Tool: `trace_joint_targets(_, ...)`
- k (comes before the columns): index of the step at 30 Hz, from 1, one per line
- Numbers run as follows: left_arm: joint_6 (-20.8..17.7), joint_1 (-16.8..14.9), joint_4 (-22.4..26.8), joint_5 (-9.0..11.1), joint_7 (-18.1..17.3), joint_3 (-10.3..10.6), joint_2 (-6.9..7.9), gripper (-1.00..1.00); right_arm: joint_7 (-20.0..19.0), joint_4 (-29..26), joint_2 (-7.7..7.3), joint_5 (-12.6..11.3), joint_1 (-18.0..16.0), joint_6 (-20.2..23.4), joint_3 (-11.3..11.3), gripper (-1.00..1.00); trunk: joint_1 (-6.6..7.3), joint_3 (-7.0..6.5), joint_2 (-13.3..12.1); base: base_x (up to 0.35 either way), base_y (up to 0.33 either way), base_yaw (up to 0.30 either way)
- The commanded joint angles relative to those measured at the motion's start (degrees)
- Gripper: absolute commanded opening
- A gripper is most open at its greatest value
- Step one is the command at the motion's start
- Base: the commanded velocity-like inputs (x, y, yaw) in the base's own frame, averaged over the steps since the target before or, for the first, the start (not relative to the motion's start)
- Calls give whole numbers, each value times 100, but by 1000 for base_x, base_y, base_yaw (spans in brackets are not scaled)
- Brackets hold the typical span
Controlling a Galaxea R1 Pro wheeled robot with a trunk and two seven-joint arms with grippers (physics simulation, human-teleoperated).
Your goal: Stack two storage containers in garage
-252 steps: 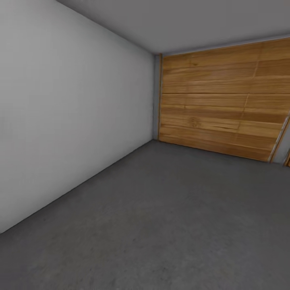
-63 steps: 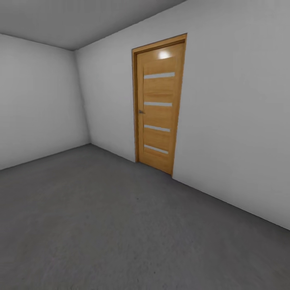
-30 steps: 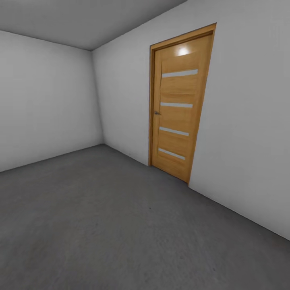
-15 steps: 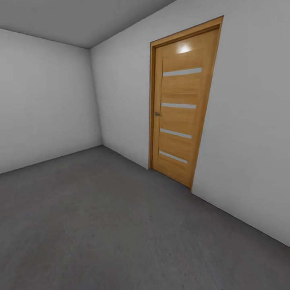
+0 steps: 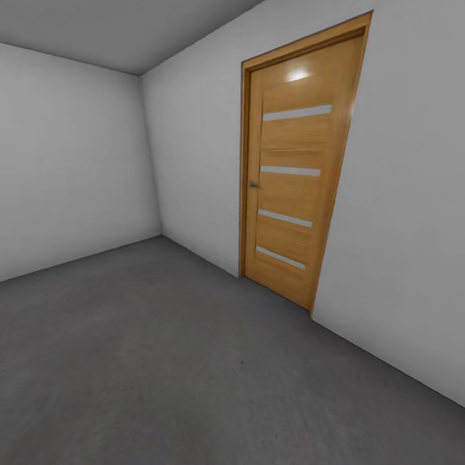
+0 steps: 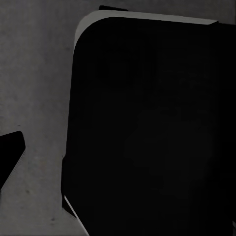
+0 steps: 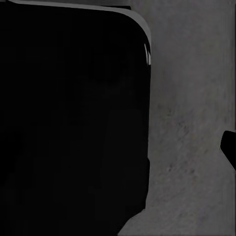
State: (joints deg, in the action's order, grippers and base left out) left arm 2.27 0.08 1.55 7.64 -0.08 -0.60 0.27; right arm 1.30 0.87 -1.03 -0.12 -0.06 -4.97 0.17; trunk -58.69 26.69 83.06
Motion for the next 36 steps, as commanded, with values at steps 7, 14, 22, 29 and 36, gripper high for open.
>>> trace_joint_targets(7, 10, 1, 3, 45, -1, -1, 0, 100, 11, 9, -2, 3, -3, -27, 16, 100, -4, 4, 2, 331, 0, 0)
trace_joint_targets(14, 10, 1, 4, 45, -1, -1, 0, 100, 11, 9, -2, 10, -3, -22, 18, 100, -4, 4, 2, 331, 0, 0)
trace_joint_targets(22, 5, 1, 3, 45, -1, -1, 0, 100, 11, 9, 1, 12, -3, -20, 20, 100, -4, 4, 2, 331, 30, 0)
trace_joint_targets(29, 2, 1, 3, 45, -1, -1, 0, 100, 8, 9, 7, 49, -3, -13, 38, 100, -4, 4, 2, 331, 70, 0)
trace_joint_targets(36, 8, 1, 3, 45, -1, -1, 0, 100, 10, 9, 6, 101, -3, -13, 44, 100, -4, 4, 2, 331, 77, 0)
